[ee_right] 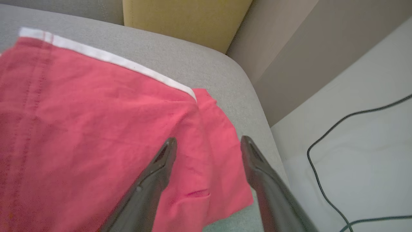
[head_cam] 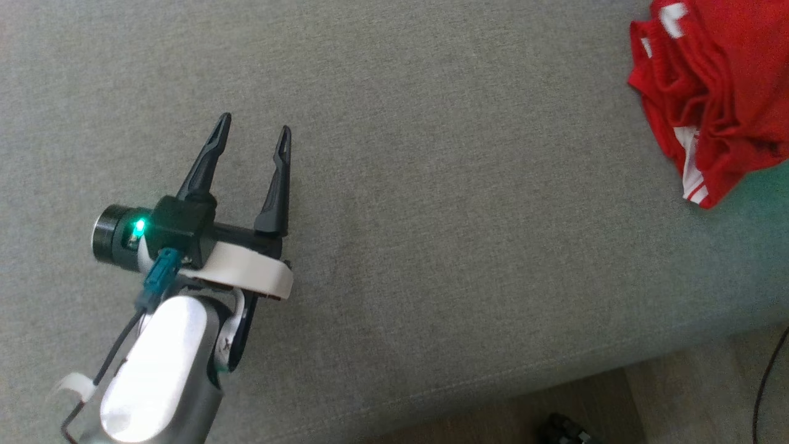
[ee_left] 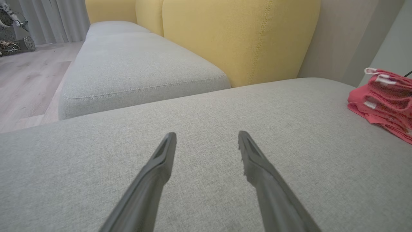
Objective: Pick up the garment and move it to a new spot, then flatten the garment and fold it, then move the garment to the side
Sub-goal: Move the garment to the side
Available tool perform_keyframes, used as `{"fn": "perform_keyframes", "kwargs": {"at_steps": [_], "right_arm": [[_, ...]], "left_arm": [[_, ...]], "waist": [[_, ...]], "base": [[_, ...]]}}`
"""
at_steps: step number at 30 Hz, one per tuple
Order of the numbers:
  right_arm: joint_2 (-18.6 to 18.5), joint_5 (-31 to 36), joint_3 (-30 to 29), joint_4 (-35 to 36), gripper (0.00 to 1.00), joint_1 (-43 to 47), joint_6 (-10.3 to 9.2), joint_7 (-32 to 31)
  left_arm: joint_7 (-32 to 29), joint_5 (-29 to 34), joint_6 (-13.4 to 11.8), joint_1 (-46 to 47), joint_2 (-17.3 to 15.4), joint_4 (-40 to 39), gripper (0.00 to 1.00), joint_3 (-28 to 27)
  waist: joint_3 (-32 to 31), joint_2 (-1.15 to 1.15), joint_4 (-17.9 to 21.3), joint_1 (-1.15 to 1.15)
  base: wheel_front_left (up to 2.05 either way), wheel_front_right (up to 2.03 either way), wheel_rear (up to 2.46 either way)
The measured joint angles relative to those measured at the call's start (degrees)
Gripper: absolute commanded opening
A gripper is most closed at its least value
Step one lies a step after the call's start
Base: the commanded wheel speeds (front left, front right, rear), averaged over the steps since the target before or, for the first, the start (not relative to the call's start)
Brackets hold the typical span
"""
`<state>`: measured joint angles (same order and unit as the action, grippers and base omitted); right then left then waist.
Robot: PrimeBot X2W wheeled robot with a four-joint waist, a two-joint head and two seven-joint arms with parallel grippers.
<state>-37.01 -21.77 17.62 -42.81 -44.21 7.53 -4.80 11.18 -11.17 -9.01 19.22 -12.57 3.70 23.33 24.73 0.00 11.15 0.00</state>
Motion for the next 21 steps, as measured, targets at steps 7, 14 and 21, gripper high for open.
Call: {"fn": "perform_keyframes", "kwargs": {"at_steps": [7, 14, 21], "right_arm": [[3.77, -1.55, -3.55, -3.12, 1.00, -0.02, 0.00, 4.91], [11.43, -1.42, -8.72, 4.56, 1.00, 6.87, 0.00, 9.94], [17.93, 2.03, -14.56, 18.27, 1.00, 19.75, 0.00, 10.25]], "left_arm": [[0.02, -0.41, -0.05, -0.24, -0.10, 0.58, 1.00, -0.04], [1.00, -2.45, -0.64, -4.66, -0.05, 2.07, 1.00, -0.33], [1.27, -3.58, -1.16, -6.44, 0.13, 2.46, 1.00, -0.33]], "waist": [[-1.78, 0.00, 0.60, 0.00], [-7.50, 0.00, 1.28, 0.00], [-11.93, 0.00, -0.34, -0.01]], "base": [[0.00, 0.00, 0.00], [0.00, 0.00, 0.00], [0.00, 0.00, 0.00]]}}
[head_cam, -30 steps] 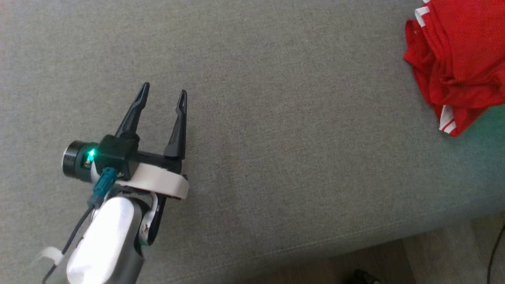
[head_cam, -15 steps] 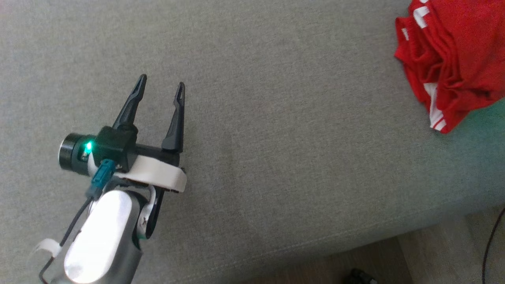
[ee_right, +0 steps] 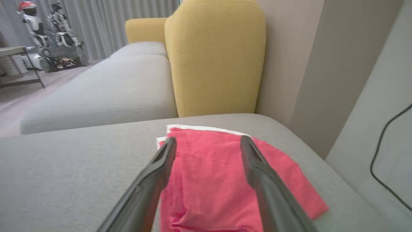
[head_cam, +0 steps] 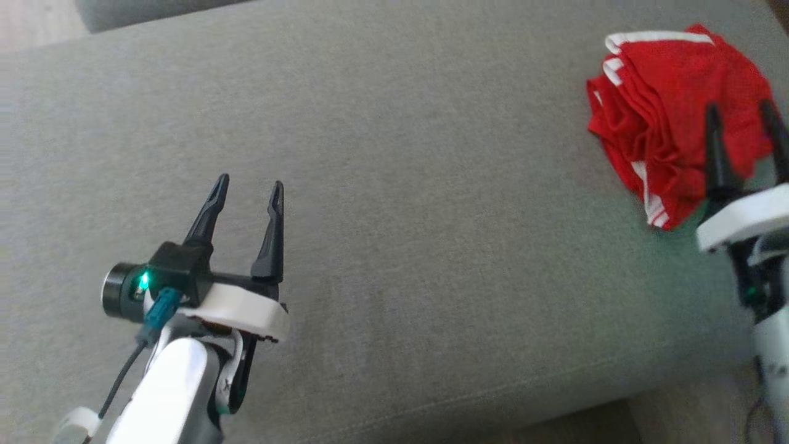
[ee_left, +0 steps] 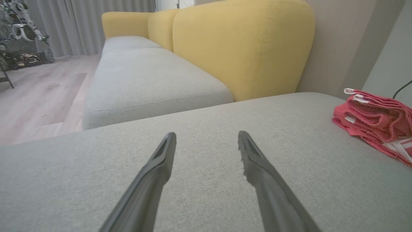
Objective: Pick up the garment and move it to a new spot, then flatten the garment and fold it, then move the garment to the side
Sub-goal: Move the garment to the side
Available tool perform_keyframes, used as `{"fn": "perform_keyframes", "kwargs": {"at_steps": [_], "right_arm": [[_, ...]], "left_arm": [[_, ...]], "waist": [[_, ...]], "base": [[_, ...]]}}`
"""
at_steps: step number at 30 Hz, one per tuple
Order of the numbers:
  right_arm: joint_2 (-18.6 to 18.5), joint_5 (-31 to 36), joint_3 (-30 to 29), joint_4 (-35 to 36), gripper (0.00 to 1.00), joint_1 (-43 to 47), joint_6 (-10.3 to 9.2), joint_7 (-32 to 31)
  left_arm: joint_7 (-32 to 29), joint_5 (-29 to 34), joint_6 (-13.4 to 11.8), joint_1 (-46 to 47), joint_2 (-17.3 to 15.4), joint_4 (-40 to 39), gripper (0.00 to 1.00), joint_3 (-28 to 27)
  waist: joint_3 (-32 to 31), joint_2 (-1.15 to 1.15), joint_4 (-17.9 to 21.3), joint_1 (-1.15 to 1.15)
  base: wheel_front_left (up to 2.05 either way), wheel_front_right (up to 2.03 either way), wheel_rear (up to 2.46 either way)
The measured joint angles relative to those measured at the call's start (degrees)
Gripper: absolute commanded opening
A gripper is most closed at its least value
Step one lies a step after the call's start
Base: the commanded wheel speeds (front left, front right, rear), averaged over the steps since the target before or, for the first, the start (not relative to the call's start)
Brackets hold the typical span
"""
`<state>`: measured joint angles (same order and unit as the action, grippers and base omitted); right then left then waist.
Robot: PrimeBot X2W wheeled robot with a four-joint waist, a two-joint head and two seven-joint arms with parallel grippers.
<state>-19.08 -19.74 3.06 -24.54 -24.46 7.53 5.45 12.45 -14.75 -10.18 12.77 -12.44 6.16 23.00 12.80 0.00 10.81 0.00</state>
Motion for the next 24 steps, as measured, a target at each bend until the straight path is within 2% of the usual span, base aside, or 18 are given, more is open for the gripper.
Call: {"fn": "perform_keyframes", "kwargs": {"at_steps": [1, 8, 13, 18, 24], "right_arm": [[0.00, 0.00, 0.00, 0.00, 1.00, 0.00, 0.00, 0.00], [8.09, 4.64, -1.27, 13.55, 1.00, 9.15, 0.00, -3.69], [11.44, 7.25, -1.59, 18.37, 1.00, 14.07, 0.00, -5.80], [13.02, 9.34, -1.97, 21.03, 1.00, 17.32, 0.00, -7.59], [13.47, 11.28, -2.19, 22.63, 1.00, 20.48, 0.00, -8.82]], "left_arm": [[0.00, 0.00, 0.00, 0.00, 0.00, 0.00, 1.00, 0.00], [0.34, -0.60, -1.44, -3.24, 0.07, 1.19, 1.00, -1.08], [0.53, -1.89, -2.54, -4.99, 0.08, 1.16, 1.00, -1.88], [1.00, -2.76, -3.53, -8.14, -0.19, 0.86, 1.00, -3.45], [1.01, -3.23, -3.53, -11.01, -0.82, 0.38, 1.00, -3.37]], "waist": [[0.00, 0.00, 0.00, 0.00], [-2.79, 0.00, -4.11, 0.00], [-4.80, 0.00, -7.34, 0.00], [-6.99, 0.00, -10.08, 0.00], [-9.72, 0.00, -12.05, 0.00]], "base": [[0.00, 0.00, 0.00], [0.00, 0.00, 0.00], [0.00, 0.00, 0.00], [0.00, 0.00, 0.00], [0.00, 0.00, 0.00]]}}
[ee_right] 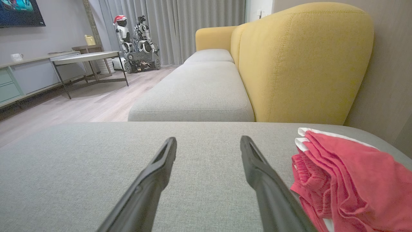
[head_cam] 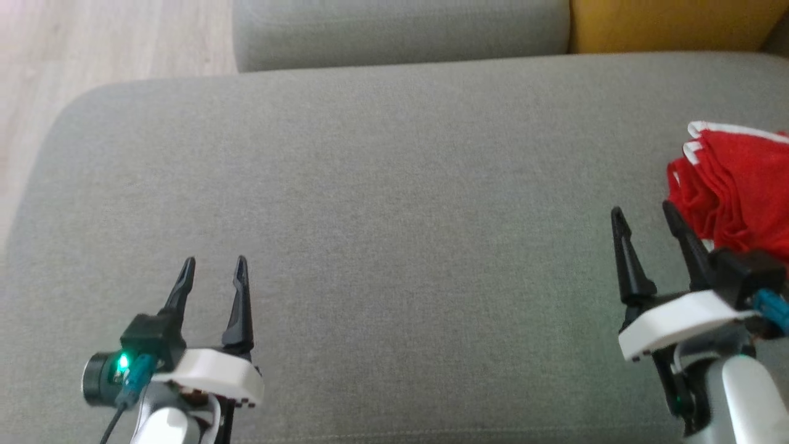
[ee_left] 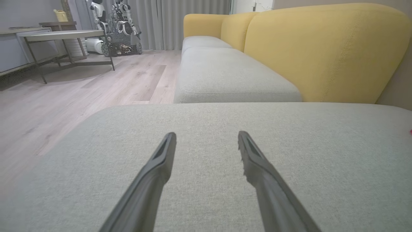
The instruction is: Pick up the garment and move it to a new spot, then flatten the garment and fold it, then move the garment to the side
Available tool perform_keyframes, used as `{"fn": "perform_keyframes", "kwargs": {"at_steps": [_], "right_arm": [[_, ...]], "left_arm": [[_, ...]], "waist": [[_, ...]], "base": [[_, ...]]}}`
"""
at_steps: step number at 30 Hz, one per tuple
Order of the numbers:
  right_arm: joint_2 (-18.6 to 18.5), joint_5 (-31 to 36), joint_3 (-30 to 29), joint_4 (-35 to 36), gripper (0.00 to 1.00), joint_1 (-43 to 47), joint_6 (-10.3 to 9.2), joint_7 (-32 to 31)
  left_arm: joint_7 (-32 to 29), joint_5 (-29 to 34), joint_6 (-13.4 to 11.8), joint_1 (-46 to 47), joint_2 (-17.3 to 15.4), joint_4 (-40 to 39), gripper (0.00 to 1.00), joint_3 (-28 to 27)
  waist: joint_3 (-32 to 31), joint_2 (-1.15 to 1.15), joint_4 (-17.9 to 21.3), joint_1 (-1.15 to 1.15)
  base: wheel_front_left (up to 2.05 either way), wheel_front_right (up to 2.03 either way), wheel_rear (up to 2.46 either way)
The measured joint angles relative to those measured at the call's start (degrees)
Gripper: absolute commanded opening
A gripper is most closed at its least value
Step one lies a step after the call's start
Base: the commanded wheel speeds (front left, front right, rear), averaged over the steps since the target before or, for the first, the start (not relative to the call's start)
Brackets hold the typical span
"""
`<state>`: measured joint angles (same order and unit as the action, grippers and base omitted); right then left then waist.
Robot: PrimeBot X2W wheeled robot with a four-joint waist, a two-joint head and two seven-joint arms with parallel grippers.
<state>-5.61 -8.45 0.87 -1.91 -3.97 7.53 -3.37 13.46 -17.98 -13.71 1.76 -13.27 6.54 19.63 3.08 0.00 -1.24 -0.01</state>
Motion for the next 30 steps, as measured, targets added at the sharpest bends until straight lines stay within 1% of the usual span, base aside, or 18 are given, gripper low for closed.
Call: {"fn": "perform_keyframes", "kwargs": {"at_steps": [5, 11, 21, 30], "right_arm": [[0.66, 0.49, -0.16, 1.14, 1.00, 3.20, 0.00, -0.35], [1.20, 1.14, -0.41, 2.19, 1.00, 6.04, 0.00, -1.37], [1.55, 1.90, -0.51, 3.16, 1.00, 8.27, 0.00, -2.31], [1.82, 1.90, -0.73, 3.30, 1.00, 8.26, 0.00, -2.45]], "left_arm": [[-0.08, -0.27, 0.00, -1.62, -0.60, -0.42, 1.00, 0.10], [-0.34, -0.82, 0.01, -3.75, -0.90, -0.54, 1.00, 0.35], [-0.75, -0.83, 0.08, -4.07, -1.08, -0.51, 1.00, 1.60], [-0.92, -1.41, 0.01, -4.07, -1.37, -0.29, 1.00, 1.65]], "waist": [[-2.33, 0.00, -0.61, 0.00], [-4.04, 0.00, -0.41, 0.00], [-5.69, 0.00, 0.31, 0.00], [-6.08, 0.00, 0.27, 0.00]], "base": [[0.00, 0.00, 0.00], [0.00, 0.00, 0.00], [0.00, 0.00, 0.00], [0.00, 0.00, 0.00]]}}
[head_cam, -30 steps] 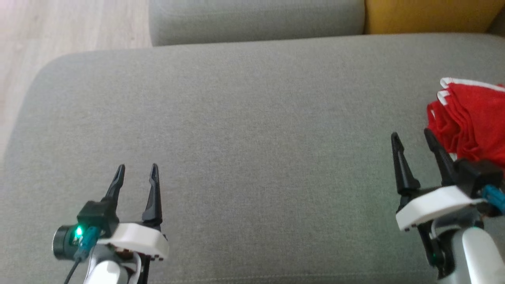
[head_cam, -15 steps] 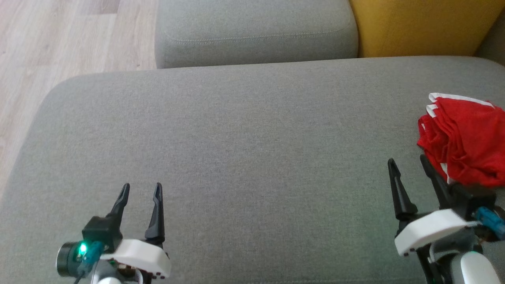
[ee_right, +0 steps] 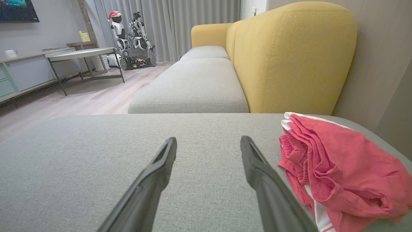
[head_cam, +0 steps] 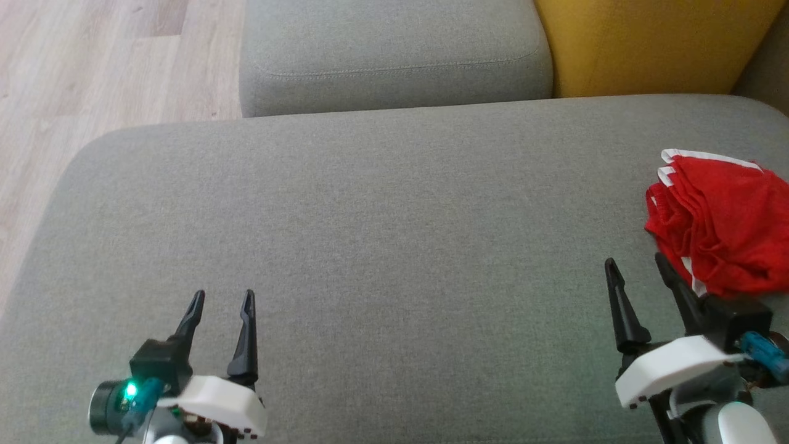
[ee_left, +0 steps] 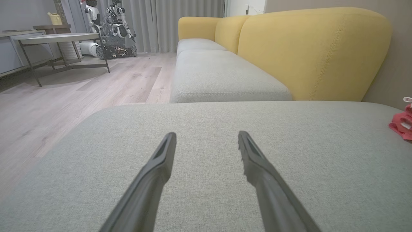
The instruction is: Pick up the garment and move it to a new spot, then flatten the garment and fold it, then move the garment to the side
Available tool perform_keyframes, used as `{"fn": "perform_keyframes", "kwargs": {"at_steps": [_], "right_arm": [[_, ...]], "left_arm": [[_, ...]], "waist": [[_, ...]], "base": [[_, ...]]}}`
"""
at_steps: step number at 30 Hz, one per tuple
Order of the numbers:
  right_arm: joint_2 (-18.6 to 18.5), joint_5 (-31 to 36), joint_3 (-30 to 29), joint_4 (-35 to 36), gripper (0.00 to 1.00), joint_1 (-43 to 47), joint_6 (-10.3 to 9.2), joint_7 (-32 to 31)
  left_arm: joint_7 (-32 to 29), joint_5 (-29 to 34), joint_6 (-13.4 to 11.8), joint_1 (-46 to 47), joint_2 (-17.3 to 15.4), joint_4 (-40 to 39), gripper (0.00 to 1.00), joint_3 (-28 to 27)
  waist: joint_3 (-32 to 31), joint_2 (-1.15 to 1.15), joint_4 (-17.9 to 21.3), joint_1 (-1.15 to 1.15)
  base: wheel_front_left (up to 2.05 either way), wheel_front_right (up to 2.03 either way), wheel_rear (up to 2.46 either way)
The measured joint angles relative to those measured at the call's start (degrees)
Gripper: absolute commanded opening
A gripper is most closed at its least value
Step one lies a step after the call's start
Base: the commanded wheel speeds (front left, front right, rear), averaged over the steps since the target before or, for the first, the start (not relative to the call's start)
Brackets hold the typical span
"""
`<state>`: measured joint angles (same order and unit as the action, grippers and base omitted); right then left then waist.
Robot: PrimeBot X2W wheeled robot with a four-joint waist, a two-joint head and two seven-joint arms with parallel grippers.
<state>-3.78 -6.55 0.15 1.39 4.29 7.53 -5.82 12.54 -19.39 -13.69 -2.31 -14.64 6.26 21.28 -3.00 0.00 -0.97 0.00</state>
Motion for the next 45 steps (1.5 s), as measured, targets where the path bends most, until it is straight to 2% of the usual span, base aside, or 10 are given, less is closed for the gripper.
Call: {"fn": "perform_keyframes", "kwargs": {"at_steps": [24, 25, 29, 45], "right_arm": [[0.38, -0.01, 0.01, 0.00, 1.00, -0.01, 0.00, -0.76], [0.38, 0.00, 0.03, -0.42, 0.00, 0.00, 0.00, -0.75], [0.41, -1.12, 0.08, -4.16, 0.00, 1.59, 0.00, -0.76], [0.44, -11.94, -0.68, -5.65, 0.00, 1.51, 0.00, -0.76]], "left_arm": [[-0.37, 0.00, -0.93, 0.01, -0.78, 0.56, 1.00, 0.52], [-0.35, 0.00, -0.92, 0.00, -0.67, 0.98, 0.00, 0.55], [-0.43, -1.12, -0.81, -2.49, 0.53, 3.71, 0.00, 0.83], [-2.57, -10.77, 2.18, -2.17, 1.38, 4.71, 0.00, -1.75]], "waist": [[-0.15, 0.00, -0.19, 0.00], [-0.15, 0.00, -0.19, 0.00], [-0.07, 0.00, -0.15, 0.00], [0.36, 0.00, -0.01, 0.00]], "base": [[0.00, 0.00, 0.00], [0.00, 0.00, 0.00], [0.00, 0.00, 0.00], [0.00, 0.00, 0.00]]}}
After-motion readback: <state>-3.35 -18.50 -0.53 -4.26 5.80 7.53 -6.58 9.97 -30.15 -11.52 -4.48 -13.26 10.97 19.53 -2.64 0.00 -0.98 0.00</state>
